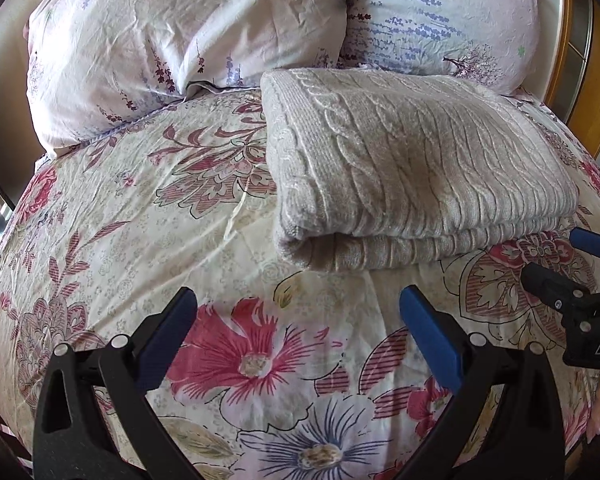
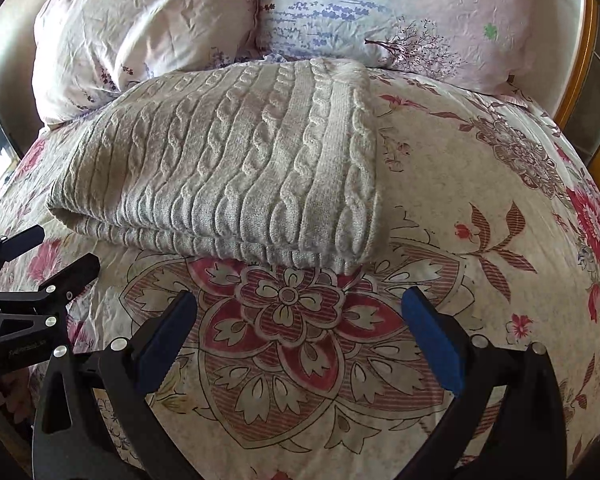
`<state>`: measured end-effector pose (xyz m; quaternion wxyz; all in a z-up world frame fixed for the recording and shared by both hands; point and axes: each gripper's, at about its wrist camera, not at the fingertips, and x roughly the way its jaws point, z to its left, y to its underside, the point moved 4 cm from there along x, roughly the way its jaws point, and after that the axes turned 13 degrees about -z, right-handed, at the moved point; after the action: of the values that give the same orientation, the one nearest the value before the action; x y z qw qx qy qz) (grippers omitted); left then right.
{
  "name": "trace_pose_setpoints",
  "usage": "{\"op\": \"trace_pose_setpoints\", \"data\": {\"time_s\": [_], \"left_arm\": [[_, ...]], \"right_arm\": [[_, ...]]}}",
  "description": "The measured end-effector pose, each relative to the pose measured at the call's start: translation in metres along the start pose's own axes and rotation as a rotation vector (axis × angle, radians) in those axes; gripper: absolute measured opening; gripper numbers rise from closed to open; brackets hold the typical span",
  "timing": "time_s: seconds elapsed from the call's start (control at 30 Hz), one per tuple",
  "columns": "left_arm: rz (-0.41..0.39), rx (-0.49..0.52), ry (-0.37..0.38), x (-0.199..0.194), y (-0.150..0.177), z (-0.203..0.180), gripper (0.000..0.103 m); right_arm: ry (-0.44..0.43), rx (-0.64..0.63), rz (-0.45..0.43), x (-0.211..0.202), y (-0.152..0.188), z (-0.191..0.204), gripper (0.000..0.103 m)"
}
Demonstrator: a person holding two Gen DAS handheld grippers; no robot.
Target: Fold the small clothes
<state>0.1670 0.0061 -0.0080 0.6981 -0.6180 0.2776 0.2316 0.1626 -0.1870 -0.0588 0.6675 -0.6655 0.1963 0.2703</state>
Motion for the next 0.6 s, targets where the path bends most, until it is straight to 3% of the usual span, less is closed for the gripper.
{"op": "trace_pose_setpoints", "data": {"time_s": [0.17, 0.6], "left_arm": [[0.010, -0.056, 0.020, 0.0039, 0.0015, 0.0041, 0.101], [0.011, -0.055, 0.023, 0.0049, 0.0011, 0.0026, 0.101]], "right_arm": [[0.025, -0.016, 0.021, 0.0044, 0.0023, 0.0014, 0.102], [0.080, 0.034, 0.018, 0.0022, 0.0044, 0.0020, 0.102]]}}
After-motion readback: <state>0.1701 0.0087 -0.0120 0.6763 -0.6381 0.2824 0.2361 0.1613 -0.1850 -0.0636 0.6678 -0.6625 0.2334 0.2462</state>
